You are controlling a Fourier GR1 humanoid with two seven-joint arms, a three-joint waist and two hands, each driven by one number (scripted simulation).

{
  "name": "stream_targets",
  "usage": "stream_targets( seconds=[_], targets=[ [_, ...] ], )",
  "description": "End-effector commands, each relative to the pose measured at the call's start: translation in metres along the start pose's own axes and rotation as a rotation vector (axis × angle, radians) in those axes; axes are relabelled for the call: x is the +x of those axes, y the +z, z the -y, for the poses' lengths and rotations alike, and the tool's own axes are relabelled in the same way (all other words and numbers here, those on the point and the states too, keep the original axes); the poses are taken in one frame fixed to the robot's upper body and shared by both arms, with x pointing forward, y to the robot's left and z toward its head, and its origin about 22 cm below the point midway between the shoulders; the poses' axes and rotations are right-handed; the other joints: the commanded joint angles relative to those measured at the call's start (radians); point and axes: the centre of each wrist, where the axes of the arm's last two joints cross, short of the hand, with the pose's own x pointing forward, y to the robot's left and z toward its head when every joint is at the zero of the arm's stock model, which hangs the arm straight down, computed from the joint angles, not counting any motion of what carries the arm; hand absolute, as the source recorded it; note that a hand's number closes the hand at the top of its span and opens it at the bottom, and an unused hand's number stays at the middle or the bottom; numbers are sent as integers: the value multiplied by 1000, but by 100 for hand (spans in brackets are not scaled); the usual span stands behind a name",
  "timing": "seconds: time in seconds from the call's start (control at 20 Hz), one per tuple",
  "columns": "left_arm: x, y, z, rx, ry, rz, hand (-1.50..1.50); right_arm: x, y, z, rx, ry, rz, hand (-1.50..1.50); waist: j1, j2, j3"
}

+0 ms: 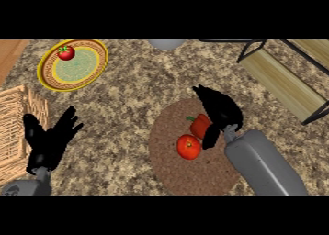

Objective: Pick the bell pepper from the placemat and place it in the tiered shelf

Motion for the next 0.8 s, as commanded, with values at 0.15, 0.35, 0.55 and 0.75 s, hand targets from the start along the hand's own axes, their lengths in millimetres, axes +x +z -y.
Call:
stream_targets(
  seconds=[0.15,0.35,0.55,0.75],
  targets=[
    [-8,-8,14,-9,8,-25,0,3,-12,-31,-17,-42,43,-150,-3,4,-7],
    [-6,3,16,-15,11,-23,0,1,-25,-33,-30,-50,52,-150,-1,4,-7],
    [-8,13,9,5,-6,-12,0,5,-12,-25,19,-34,91,-150,-3,1,-7],
    [-3,-3,-2,-7,8,-26,0,-1,-25,-58,176,197,193,150,2,5,-7]
  ],
)
